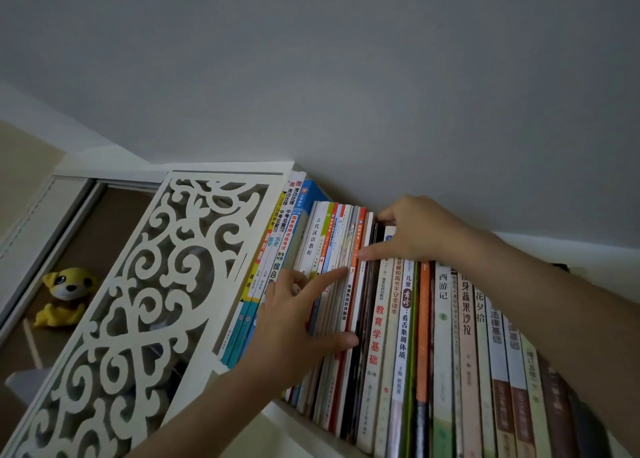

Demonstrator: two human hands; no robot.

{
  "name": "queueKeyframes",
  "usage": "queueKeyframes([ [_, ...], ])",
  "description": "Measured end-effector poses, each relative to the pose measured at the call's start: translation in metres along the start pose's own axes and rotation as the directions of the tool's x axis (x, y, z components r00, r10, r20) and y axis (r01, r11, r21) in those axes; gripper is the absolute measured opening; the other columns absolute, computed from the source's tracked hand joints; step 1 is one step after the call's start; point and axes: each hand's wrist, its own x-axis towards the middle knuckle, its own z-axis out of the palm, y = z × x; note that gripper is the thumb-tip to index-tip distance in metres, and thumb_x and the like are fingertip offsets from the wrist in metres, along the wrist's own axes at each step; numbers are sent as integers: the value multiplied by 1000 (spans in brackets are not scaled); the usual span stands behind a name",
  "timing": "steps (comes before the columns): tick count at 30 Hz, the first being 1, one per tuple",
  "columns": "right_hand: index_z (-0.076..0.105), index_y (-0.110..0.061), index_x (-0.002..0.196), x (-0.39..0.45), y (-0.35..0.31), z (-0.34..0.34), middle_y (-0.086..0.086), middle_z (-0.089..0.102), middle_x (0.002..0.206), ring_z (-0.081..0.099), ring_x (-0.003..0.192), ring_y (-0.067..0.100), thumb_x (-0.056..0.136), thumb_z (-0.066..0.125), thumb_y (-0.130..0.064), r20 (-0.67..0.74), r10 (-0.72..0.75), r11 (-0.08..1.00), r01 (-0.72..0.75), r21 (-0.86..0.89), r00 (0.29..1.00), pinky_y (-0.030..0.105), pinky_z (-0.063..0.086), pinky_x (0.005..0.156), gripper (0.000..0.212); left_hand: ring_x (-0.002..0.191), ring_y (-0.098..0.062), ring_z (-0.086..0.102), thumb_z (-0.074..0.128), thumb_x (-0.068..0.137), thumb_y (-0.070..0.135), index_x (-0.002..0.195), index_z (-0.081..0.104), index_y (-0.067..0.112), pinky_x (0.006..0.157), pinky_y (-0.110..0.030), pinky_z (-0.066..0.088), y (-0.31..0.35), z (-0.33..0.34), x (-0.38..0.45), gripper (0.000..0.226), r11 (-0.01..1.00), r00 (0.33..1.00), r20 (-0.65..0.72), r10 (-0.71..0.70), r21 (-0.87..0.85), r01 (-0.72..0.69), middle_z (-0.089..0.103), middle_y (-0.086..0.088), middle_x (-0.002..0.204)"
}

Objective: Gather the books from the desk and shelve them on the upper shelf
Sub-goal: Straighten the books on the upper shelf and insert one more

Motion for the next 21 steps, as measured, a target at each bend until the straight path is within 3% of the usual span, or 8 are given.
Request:
queueKeyframes([
  [3,67,-27,114,-2,1,-4,-4,72,100,69,86,12,66,74,-63,23,2,1000,-2,19,1000,38,57,83,60,122,-7,22,67,73,59,138,13,62,110,-40,33,1,-5,-1,85,992,998,55,33,123,-39,17,20,118],
  [7,60,-33,122,4,2,-7,-9,68,117,67,100,10,69,71,-64,84,-44,997,38,63,996,33,53,92,63,121,-7,16,64,77,58,141,2,61,109,-32,27,-6,-15,3,89,976,983,167,80,186,-111,15,17,126],
  [11,66,-31,114,14,0,-2,-8,73,106,70,88,7,72,78,-48,67,-58,990,49,136,996,31,57,83,47,123,-5,14,63,73,64,143,6,58,106,-29,25,-8,-16,5,90,948,984,104,143,271,-166,14,18,132],
  [13,67,-29,113,16,-4,0,-7,73,103,71,86,9,72,80,-42,54,-36,989,28,145,998,29,57,80,44,131,-4,7,64,74,62,144,7,55,110,-33,21,-8,-16,4,91,951,984,82,159,255,-175,5,23,144],
  [15,67,-29,110,16,-7,-1,-6,74,98,71,80,9,73,81,-40,63,-2,989,-8,149,998,28,57,75,41,139,1,-8,64,79,55,148,1,49,115,-36,6,-4,-18,2,93,948,974,143,177,240,-207,-13,28,153],
  [18,67,-29,110,17,-11,-6,-7,73,94,71,77,9,74,77,-47,87,11,990,-24,140,996,30,59,77,42,140,6,-20,60,89,39,148,-13,39,120,-31,-3,2,-20,-1,94,958,937,283,203,138,-250,-26,29,151],
  [21,61,-29,119,23,-17,-6,-4,73,101,71,82,10,81,67,-55,50,-22,991,16,133,999,31,57,80,47,138,5,-29,59,87,47,147,-22,34,117,-28,-10,-2,-26,-1,101,937,899,364,243,152,-315,-32,23,151],
])
